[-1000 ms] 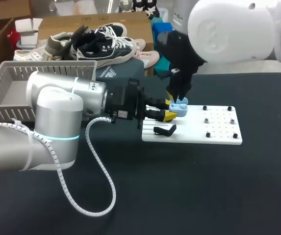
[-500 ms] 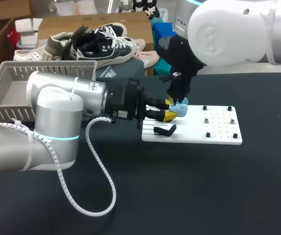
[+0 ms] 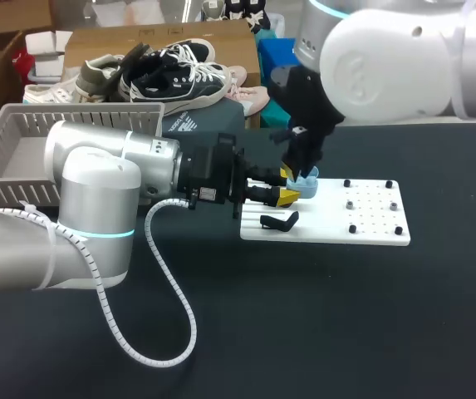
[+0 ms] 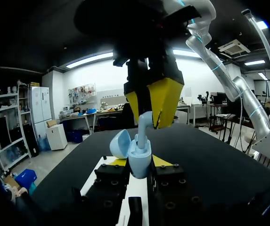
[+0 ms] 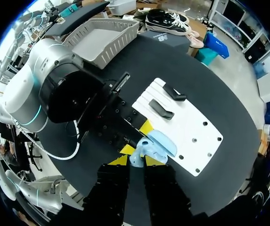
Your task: Pick up each earbud case from the left stands, insert the matching earbuds, close the lid, and place the case in the box.
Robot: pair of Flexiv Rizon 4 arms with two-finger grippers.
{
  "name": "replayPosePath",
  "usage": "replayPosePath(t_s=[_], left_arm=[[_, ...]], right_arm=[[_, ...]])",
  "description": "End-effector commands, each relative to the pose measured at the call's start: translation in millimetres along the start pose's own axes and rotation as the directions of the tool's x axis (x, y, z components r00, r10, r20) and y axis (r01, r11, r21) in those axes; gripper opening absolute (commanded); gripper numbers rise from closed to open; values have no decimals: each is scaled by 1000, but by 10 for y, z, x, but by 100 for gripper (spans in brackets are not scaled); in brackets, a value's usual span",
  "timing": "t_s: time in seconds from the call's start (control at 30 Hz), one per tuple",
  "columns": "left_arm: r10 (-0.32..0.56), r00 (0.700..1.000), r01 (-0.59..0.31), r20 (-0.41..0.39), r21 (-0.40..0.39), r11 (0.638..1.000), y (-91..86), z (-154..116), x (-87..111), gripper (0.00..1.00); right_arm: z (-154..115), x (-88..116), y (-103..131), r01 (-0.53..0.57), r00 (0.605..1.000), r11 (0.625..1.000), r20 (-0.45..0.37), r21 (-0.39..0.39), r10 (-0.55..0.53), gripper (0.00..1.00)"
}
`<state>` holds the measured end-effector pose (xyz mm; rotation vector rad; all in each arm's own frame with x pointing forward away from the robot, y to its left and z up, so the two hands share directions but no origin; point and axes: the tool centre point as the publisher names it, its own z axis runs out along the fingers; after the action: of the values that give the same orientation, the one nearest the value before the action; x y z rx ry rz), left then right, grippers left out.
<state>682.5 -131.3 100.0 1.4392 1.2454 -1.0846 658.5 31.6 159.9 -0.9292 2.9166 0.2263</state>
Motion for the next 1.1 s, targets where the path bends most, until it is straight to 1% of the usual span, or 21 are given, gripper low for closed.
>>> replayPosePath(t_s=[0.03,0.27,1.1], left_arm=[[1,1000,-1,1,-5,1000,-10,4,3,0],[1,1000,-1,1,-5,1000,-10,4,3,0],[1,1000,-1,1,-5,1000,-10,4,3,0]], right_arm=[[24,44,10,-8,1000,1000,7,12,8,0],[21,33,-1,-24,1000,1000,17,12,24,0],[74,-44,-46,-26,1000,1000,9,9,26,0]])
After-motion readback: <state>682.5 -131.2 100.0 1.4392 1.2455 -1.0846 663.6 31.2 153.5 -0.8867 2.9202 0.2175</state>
